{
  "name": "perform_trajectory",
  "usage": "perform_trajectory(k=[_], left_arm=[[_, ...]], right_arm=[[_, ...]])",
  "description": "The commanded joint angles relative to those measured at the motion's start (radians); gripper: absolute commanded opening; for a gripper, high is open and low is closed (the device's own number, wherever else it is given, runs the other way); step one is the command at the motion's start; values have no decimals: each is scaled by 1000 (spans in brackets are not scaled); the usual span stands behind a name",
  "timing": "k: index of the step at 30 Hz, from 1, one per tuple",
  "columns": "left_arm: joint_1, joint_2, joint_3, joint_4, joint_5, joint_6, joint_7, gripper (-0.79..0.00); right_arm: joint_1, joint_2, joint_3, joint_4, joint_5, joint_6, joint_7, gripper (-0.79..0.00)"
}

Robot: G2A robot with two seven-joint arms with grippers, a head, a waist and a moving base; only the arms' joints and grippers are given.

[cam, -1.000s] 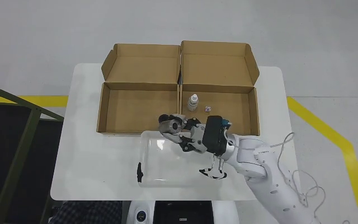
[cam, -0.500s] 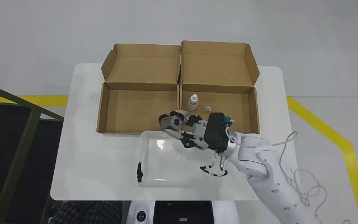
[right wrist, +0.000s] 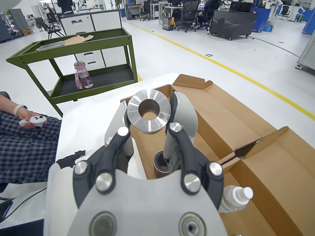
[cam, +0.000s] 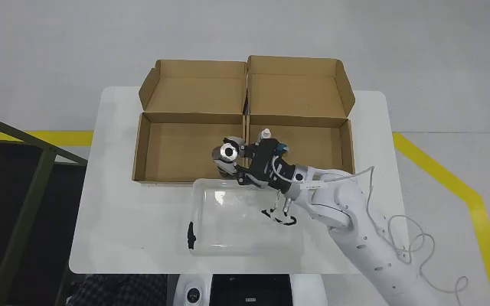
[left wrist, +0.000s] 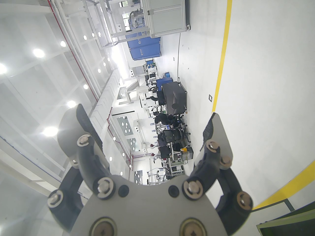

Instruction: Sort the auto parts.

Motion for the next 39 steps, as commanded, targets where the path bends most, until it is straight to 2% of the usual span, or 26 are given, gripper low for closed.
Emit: perform_trajectory(k=[1,16,39], left_arm=[[0,0,0,0,0,0,0,0],[0,0,0,0,0,0,0,0],[0,0,0,0,0,0,0,0]], right_arm=[[35,-8,-21,27,-11,28,18,-785],[269,-86,-179,294,-56,181,118,-785],[449,-208,-348,612,-90,264,282,-785]])
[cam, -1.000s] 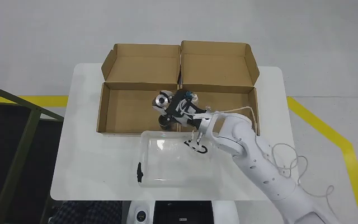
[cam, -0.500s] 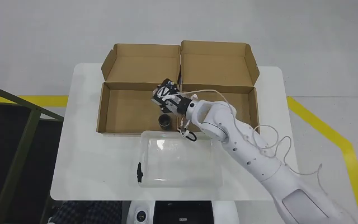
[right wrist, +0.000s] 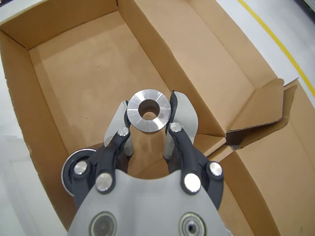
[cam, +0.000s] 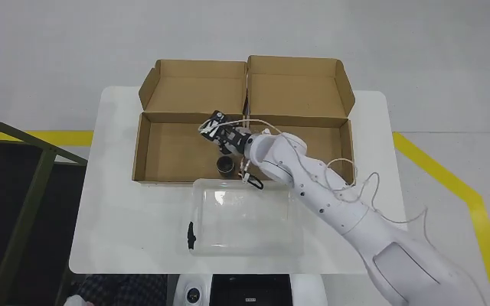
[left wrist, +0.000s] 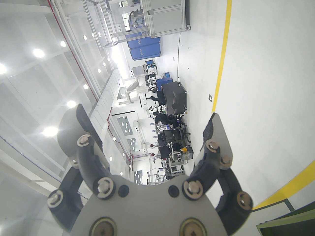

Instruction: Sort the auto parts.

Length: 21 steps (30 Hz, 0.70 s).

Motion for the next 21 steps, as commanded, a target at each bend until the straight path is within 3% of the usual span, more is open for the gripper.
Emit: perform_trajectory(k=[1,7,10,14,21], left_arm=[[0,0,0,0,0,0,0,0],[0,0,0,0,0,0,0,0],[0,0,0,0,0,0,0,0],[0,0,0,0,0,0,0,0],[0,0,0,0,0,0,0,0]], right_arm=[[7,-9,-8,19,-1,4,11,-785],[26,-35,-26,76,-1,4,28,-785],[33,-47,-31,103,0,1,29,-711],[44,-61,-34,137,2,-3,32,-683],[50,-81,-37,170,1,-16,43,-557]])
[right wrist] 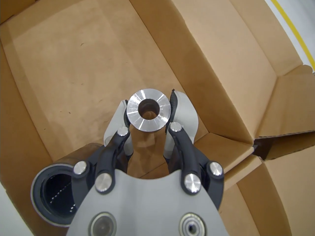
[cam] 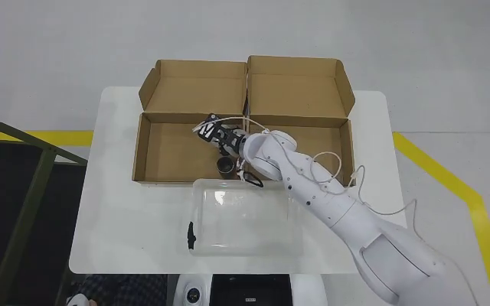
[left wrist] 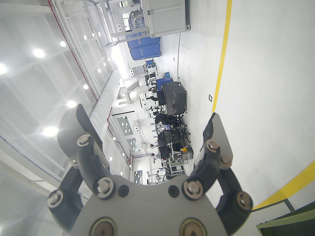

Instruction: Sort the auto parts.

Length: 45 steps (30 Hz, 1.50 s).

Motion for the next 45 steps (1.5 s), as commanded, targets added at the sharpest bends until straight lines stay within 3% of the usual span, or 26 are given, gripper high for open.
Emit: perform_trajectory(k=[1,13,28,29,33,37,45], left_arm=[[0,0,0,0,0,0,0,0],[0,0,0,0,0,0,0,0],[0,0,0,0,0,0,0,0],[0,0,0,0,0,0,0,0],[0,0,0,0,0,0,0,0],[0,0,0,0,0,0,0,0],[0,0,0,0,0,0,0,0]], right_arm=[[-1,-4,1,3,1,-5,5,-536],[-19,-11,32,-40,-29,-21,16,-456],[-168,40,150,-400,-106,-84,50,-394],[-187,45,162,-431,-112,-91,47,-339],[-267,69,221,-540,-138,-118,38,-237],[-357,96,282,-659,-216,-137,14,-9],[-552,144,440,-856,-252,-212,-80,0]])
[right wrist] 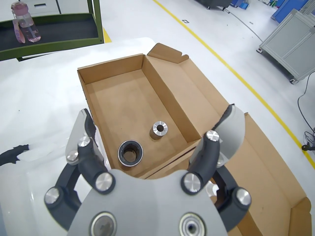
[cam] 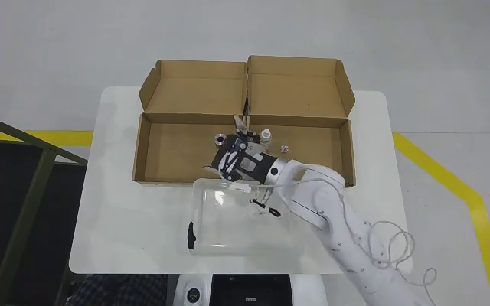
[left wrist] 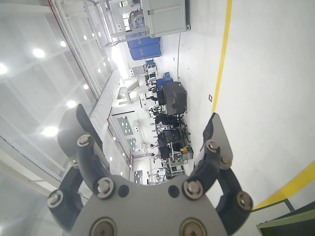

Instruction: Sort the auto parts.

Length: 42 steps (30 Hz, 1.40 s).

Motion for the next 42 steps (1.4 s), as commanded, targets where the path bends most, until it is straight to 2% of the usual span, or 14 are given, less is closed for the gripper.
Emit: perform_trajectory(k=[1,8,21,28,36,42], left_arm=[[0,0,0,0,0,0,0,0],[0,0,0,0,0,0,0,0],[0,0,0,0,0,0,0,0],[0,0,0,0,0,0,0,0],[0,0,0,0,0,0,0,0],[0,0,0,0,0,0,0,0]], right_arm=[[-50,11,50,-43,4,-20,-29,0],[-214,47,245,-145,28,-79,-153,0],[-438,86,515,-200,35,-129,-388,0],[-567,100,624,-209,-19,-139,-566,0],[-705,110,723,-156,-90,-110,-834,0],[-757,114,754,-94,-102,-82,-935,0]])
